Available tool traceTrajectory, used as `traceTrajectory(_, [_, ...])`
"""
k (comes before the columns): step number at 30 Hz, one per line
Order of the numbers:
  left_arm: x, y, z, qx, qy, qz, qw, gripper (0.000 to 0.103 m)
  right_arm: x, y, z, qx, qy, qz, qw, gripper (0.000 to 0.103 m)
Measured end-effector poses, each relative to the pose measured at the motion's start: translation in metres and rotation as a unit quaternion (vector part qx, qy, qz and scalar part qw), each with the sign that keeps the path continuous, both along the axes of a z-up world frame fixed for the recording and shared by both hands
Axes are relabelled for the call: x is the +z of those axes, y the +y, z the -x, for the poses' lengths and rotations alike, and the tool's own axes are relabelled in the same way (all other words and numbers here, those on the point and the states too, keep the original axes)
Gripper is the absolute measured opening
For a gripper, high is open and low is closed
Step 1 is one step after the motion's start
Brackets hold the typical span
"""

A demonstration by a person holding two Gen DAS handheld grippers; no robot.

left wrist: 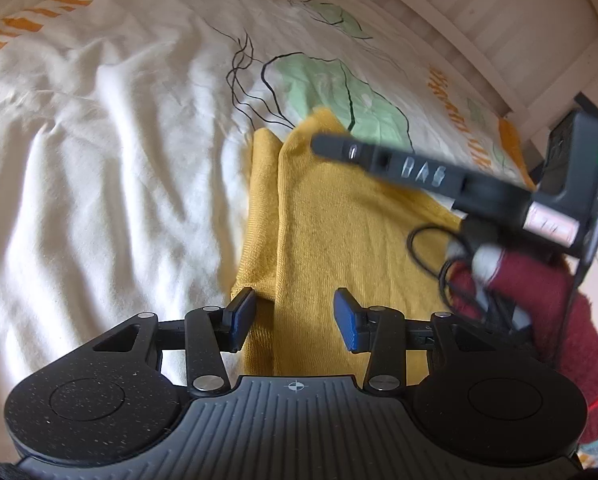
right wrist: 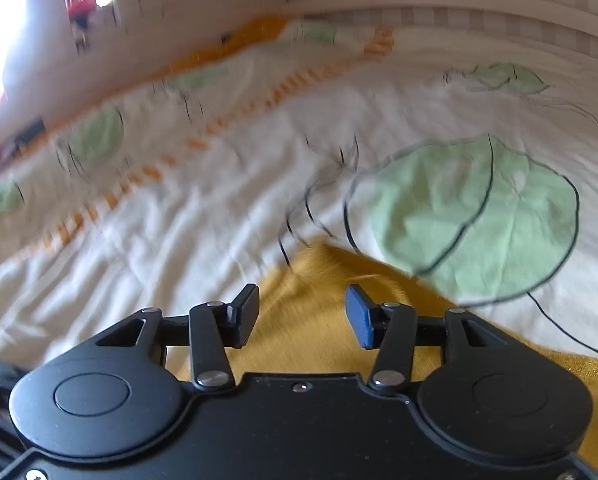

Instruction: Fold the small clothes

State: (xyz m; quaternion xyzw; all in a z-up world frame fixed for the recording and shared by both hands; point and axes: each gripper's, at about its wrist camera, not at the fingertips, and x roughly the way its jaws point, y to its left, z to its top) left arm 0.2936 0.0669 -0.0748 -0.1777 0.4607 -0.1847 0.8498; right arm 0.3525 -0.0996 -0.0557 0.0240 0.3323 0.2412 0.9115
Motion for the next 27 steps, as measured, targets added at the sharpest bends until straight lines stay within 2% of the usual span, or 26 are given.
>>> traceTrajectory(2, [0.0, 0.0, 0.0, -0.002, 0.0, -0.001, 1.0, 0.042, 0.005, -0.005, 0.004, -0.012, -0.002, -0.012, 1.0, 0.059])
traceTrajectory(5, [0.0, -0.001, -0.001, -0.003, -0.001, -0.003, 1.0, 0.042, 0.007, -0.018, 0.017, -0.026, -0.001, -0.002, 1.0, 0.059])
traceTrajectory(13, [-0.005, -0.01, -0.001, -0.015, 0.001, -0.024, 0.9996, 0.042, -0.016, -0.069, 0.069, -0.091, 0.036, 0.086, 0.991, 0.059])
traceTrajectory(16, [-0.006, -0.013, 0.0, -0.017, -0.001, -0.034, 0.9993, 0.042, -0.021, -0.083, 0.094, -0.093, 0.031, 0.093, 0.991, 0.06])
traceTrajectory(24, [-0.007, -0.023, 0.004, -0.027, -0.016, -0.065, 0.9974, 0.042, -0.026, -0.084, 0.138, -0.094, 0.019, 0.106, 0.99, 0.074])
traceTrajectory(27, [-0.007, -0.025, 0.006, -0.032, -0.021, -0.07, 0.9969, 0.047, -0.03, -0.08, 0.15, -0.093, 0.008, 0.117, 0.989, 0.08])
